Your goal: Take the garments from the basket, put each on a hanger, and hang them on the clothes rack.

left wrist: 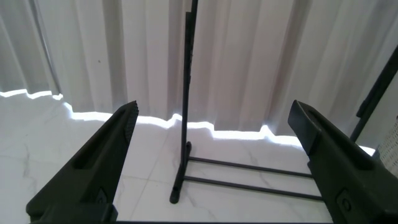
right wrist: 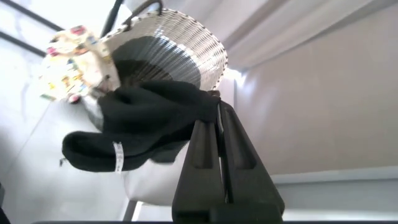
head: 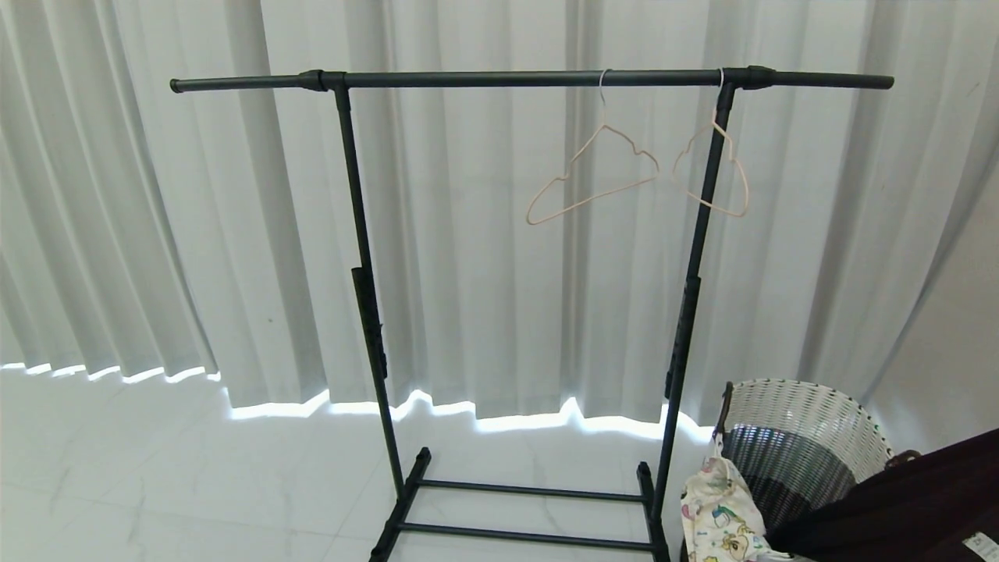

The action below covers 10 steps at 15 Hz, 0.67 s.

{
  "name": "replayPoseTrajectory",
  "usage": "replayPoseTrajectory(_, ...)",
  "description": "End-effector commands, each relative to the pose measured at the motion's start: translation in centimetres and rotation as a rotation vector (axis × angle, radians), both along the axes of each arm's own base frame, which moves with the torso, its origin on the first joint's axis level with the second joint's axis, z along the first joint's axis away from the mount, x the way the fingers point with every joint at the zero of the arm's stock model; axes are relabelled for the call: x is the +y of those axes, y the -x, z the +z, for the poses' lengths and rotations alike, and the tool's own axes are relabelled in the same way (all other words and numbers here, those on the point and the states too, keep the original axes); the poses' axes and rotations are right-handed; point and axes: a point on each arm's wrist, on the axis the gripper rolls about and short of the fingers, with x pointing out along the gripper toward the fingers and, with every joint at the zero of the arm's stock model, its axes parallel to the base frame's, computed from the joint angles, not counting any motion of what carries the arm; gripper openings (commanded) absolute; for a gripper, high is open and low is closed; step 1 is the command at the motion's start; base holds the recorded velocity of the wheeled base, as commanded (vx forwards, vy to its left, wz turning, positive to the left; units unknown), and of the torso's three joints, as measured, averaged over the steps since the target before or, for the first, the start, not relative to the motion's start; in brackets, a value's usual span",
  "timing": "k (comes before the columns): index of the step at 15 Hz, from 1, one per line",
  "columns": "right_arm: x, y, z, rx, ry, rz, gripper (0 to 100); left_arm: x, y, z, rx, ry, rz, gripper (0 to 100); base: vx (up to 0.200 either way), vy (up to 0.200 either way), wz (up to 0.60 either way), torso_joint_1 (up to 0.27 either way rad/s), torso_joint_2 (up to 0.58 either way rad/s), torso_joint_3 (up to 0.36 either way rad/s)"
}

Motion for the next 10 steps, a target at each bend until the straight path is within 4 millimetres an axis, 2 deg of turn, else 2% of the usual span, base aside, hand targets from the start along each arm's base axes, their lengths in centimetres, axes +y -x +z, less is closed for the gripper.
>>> replayPoseTrajectory(1,0.3,-0.08,0.18,-0.005,0.0,0.037,0,0.0,0.0,-0.01,0.001,0.001,0.0,100,-0.2,0.0,0.0,-0.002,0.0,0.002)
replayPoseTrajectory(2,0.51,-0.07,0.09,0.0,0.0,0.061,0,0.0,0.0,0.0,-0.001,-0.001,0.0,100,-0.2,0.0,0.0,0.007,0.0,0.007)
replayPoseTrajectory(10,1.28,-0.26,-0.04,0.008,-0.001,0.15,0,0.0,0.0,0.0,-0.001,-0.001,0.0,100,0.0,0.0,0.0,0.0,0.0,0.0)
